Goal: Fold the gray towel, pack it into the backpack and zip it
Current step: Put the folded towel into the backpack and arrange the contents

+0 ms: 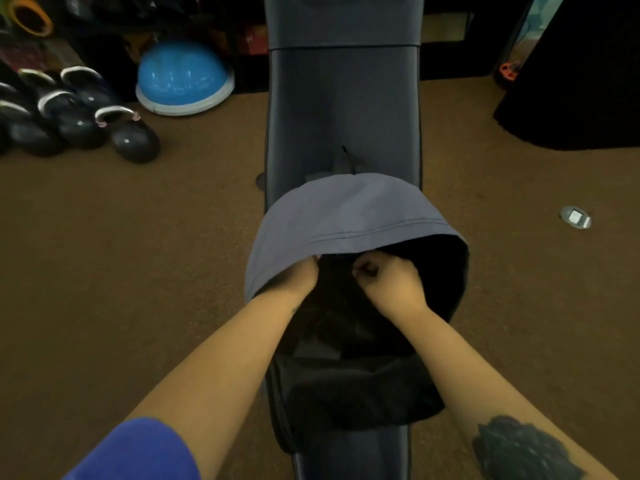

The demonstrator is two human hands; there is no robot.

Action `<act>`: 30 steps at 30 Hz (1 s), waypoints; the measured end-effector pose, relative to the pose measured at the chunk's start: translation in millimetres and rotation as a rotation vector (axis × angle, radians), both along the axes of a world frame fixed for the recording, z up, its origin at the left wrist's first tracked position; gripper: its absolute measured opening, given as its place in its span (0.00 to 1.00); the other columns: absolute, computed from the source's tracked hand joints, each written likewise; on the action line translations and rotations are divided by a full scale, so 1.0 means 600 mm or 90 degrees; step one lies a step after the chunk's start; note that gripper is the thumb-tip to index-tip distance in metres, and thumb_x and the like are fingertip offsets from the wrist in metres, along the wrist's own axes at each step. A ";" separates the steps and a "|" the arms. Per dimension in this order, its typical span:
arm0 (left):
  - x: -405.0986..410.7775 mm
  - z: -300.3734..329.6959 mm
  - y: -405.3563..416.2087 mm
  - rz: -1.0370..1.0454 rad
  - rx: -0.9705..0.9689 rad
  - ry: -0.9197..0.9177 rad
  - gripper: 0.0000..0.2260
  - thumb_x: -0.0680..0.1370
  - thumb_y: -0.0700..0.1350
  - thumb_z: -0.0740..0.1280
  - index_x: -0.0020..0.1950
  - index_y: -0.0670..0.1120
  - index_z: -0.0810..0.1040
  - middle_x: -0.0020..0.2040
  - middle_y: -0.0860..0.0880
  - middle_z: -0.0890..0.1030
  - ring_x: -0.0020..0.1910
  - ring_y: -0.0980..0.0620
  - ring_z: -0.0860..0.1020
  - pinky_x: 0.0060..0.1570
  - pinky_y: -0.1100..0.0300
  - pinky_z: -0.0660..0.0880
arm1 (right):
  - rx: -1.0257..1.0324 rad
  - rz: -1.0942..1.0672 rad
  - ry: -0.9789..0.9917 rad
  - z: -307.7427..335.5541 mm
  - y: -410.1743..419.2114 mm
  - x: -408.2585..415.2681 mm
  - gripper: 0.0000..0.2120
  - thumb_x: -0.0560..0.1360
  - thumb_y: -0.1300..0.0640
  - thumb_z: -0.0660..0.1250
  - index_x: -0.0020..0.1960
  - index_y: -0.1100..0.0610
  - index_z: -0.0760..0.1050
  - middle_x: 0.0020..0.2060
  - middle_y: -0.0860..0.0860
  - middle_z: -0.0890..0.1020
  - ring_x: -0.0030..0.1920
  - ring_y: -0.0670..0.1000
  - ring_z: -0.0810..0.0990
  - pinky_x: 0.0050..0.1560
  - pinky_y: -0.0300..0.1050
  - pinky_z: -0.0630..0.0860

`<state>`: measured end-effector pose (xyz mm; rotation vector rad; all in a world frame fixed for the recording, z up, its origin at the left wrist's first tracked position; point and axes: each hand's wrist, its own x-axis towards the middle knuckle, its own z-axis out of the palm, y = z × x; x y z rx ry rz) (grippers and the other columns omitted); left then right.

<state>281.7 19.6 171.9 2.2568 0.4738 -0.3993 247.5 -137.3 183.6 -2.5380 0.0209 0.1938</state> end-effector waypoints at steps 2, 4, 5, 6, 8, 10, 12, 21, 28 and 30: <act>0.012 0.000 -0.005 0.007 0.003 -0.022 0.07 0.78 0.47 0.59 0.48 0.51 0.76 0.50 0.48 0.78 0.45 0.51 0.74 0.50 0.55 0.72 | -0.030 0.061 -0.057 -0.008 0.012 -0.006 0.07 0.72 0.55 0.68 0.49 0.50 0.81 0.45 0.51 0.83 0.46 0.55 0.81 0.43 0.47 0.79; 0.017 -0.002 -0.005 -0.018 -0.033 -0.047 0.07 0.78 0.44 0.59 0.47 0.53 0.76 0.53 0.49 0.79 0.50 0.50 0.75 0.57 0.52 0.72 | -0.041 0.110 -0.139 -0.011 0.031 -0.011 0.08 0.68 0.58 0.70 0.47 0.52 0.82 0.45 0.52 0.82 0.45 0.55 0.81 0.38 0.43 0.76; 0.016 -0.001 -0.003 -0.039 -0.056 -0.045 0.09 0.78 0.43 0.60 0.48 0.54 0.77 0.56 0.50 0.79 0.53 0.51 0.75 0.60 0.52 0.71 | -0.054 0.140 -0.133 -0.012 0.043 -0.013 0.10 0.68 0.57 0.71 0.49 0.52 0.81 0.48 0.52 0.81 0.48 0.55 0.80 0.40 0.43 0.76; 0.013 -0.006 0.001 -0.061 -0.067 -0.045 0.10 0.78 0.42 0.60 0.52 0.56 0.77 0.59 0.51 0.78 0.56 0.52 0.75 0.63 0.52 0.70 | -0.073 0.173 -0.082 -0.014 0.055 -0.014 0.13 0.69 0.55 0.70 0.54 0.51 0.80 0.53 0.52 0.79 0.53 0.55 0.78 0.44 0.44 0.76; 0.004 -0.007 0.011 -0.109 -0.059 -0.044 0.16 0.78 0.41 0.61 0.62 0.57 0.75 0.67 0.51 0.74 0.65 0.50 0.71 0.68 0.48 0.67 | -0.152 0.240 0.090 -0.024 0.080 -0.012 0.23 0.70 0.48 0.69 0.64 0.51 0.73 0.61 0.53 0.75 0.60 0.56 0.73 0.52 0.48 0.76; -0.008 -0.002 0.016 -0.143 -0.063 -0.033 0.20 0.79 0.40 0.60 0.68 0.56 0.70 0.71 0.50 0.69 0.70 0.49 0.66 0.70 0.46 0.63 | -0.250 0.286 0.221 -0.039 0.103 -0.009 0.32 0.71 0.46 0.67 0.72 0.53 0.63 0.66 0.56 0.69 0.66 0.59 0.68 0.57 0.52 0.74; -0.021 0.004 0.018 -0.147 -0.064 -0.041 0.22 0.79 0.40 0.59 0.71 0.57 0.66 0.73 0.50 0.65 0.72 0.48 0.63 0.71 0.46 0.62 | -0.320 0.303 0.303 -0.059 0.125 -0.006 0.37 0.73 0.47 0.66 0.76 0.54 0.54 0.72 0.57 0.61 0.70 0.61 0.61 0.61 0.57 0.72; -0.087 0.008 0.032 -0.150 -0.061 -0.027 0.28 0.78 0.33 0.57 0.75 0.53 0.58 0.74 0.46 0.64 0.73 0.47 0.64 0.72 0.50 0.62 | -0.424 0.254 0.320 -0.105 0.144 0.003 0.30 0.79 0.55 0.58 0.77 0.58 0.49 0.74 0.61 0.59 0.69 0.62 0.66 0.61 0.56 0.72; -0.103 0.025 0.028 -0.237 0.082 -0.037 0.33 0.76 0.33 0.63 0.76 0.50 0.54 0.77 0.45 0.56 0.75 0.45 0.58 0.73 0.50 0.59 | -0.380 0.281 0.242 -0.095 0.116 0.001 0.26 0.75 0.55 0.63 0.72 0.56 0.62 0.63 0.57 0.75 0.60 0.57 0.76 0.51 0.49 0.76; -0.107 0.029 0.027 -0.263 0.106 -0.043 0.35 0.75 0.33 0.64 0.77 0.51 0.52 0.79 0.47 0.47 0.76 0.46 0.53 0.73 0.53 0.59 | -0.349 0.288 0.228 -0.077 0.098 -0.002 0.27 0.73 0.51 0.66 0.70 0.55 0.66 0.63 0.57 0.74 0.59 0.57 0.77 0.51 0.50 0.77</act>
